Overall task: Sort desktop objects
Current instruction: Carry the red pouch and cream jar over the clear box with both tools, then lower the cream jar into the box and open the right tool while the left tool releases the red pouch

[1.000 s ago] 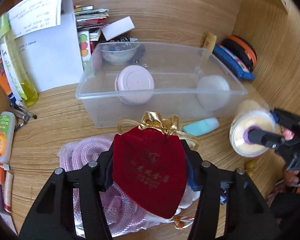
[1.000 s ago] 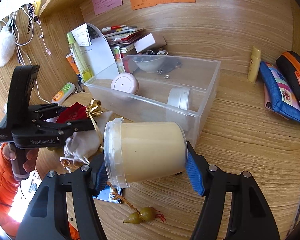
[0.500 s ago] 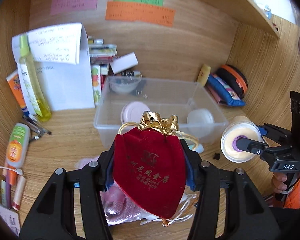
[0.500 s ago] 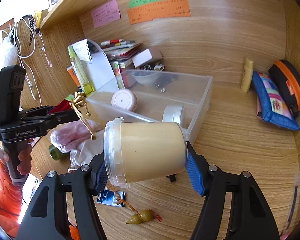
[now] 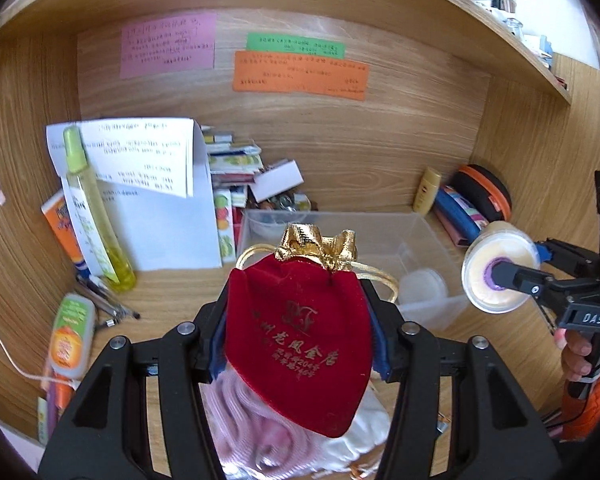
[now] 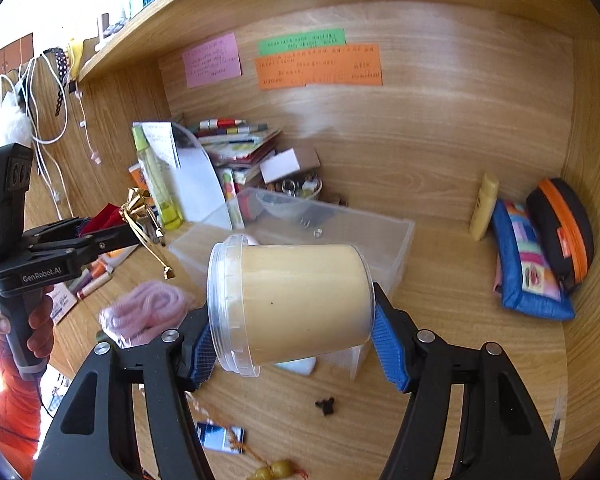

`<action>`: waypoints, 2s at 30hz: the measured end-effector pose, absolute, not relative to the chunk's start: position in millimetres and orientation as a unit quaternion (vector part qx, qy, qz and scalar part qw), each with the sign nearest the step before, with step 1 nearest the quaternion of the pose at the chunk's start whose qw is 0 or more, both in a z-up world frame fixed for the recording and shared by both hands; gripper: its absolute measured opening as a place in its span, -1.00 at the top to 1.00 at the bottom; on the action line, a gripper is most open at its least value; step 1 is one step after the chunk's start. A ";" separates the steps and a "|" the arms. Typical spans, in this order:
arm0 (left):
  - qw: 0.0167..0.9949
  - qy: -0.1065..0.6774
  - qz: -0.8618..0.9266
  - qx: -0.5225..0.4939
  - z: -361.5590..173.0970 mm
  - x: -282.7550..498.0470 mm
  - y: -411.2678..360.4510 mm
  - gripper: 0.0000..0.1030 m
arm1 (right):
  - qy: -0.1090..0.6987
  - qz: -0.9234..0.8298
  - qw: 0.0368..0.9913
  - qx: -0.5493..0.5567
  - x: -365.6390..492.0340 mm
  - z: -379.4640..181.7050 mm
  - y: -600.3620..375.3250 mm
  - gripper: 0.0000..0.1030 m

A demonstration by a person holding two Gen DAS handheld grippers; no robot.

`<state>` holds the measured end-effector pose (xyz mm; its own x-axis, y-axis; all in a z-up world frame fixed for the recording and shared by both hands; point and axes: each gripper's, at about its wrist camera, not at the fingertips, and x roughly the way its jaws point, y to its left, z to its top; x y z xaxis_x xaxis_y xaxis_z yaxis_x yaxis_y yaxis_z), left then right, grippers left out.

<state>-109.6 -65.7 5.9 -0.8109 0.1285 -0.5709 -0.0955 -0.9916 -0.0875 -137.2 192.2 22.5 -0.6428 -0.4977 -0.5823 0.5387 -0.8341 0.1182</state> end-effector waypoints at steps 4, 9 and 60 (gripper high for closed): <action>0.052 -0.015 0.953 -0.299 12.4 -121.6 -68.9 -0.05 | 0.033 -0.908 0.288 0.303 -146.3 31.8 186.0 -0.22; 0.048 -0.004 0.953 -0.300 18.3 -139.8 -71.9 -0.05 | 0.038 -0.909 0.290 0.297 -158.5 38.3 177.8 -0.22; 0.075 0.101 0.885 -0.448 -73.4 -276.2 -37.2 -0.17 | 0.103 -0.863 0.270 0.416 -260.6 -53.9 105.4 -0.22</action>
<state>-276.2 -37.2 -73.4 -0.5867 0.0412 -0.8087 -0.2230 -0.9683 0.1125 -260.6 105.4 -53.9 -0.5089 -0.3802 -0.7723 0.5506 -0.8334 0.0474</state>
